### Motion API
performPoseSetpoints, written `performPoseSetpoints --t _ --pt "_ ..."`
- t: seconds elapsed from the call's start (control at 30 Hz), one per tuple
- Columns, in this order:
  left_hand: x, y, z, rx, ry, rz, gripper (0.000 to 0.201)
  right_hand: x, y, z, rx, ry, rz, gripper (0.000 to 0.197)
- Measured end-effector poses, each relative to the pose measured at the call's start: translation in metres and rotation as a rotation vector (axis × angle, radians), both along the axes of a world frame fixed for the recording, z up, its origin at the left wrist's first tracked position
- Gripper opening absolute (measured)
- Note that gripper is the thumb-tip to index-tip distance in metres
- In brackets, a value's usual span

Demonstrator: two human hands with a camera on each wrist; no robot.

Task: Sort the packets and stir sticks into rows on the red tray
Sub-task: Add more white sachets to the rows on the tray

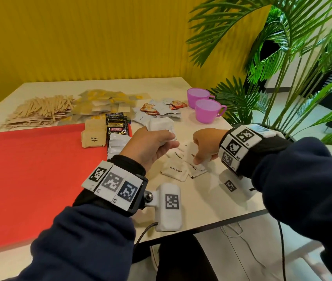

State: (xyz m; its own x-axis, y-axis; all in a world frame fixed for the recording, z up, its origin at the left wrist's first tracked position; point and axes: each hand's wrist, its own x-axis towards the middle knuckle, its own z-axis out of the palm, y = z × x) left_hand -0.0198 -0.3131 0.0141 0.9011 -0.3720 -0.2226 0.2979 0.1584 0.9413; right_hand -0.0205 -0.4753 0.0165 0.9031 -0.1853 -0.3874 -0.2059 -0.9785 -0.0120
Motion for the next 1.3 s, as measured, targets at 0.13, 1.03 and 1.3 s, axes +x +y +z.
performPoseSetpoints --t 0.13,1.03,1.3 --pt "0.003 0.0 -0.002 -0.017 0.059 0.022 0.003 0.001 -0.01 0.019 0.27 -0.11 -0.026 0.036" --pt "-0.003 0.007 0.006 -0.232 0.105 -0.093 0.042 -0.003 0.003 0.046 1.126 -0.444 0.011 0.018" --pt "0.0 0.013 0.003 -0.168 0.104 -0.03 0.005 0.015 0.014 0.034 0.827 -0.437 -0.105 0.009"
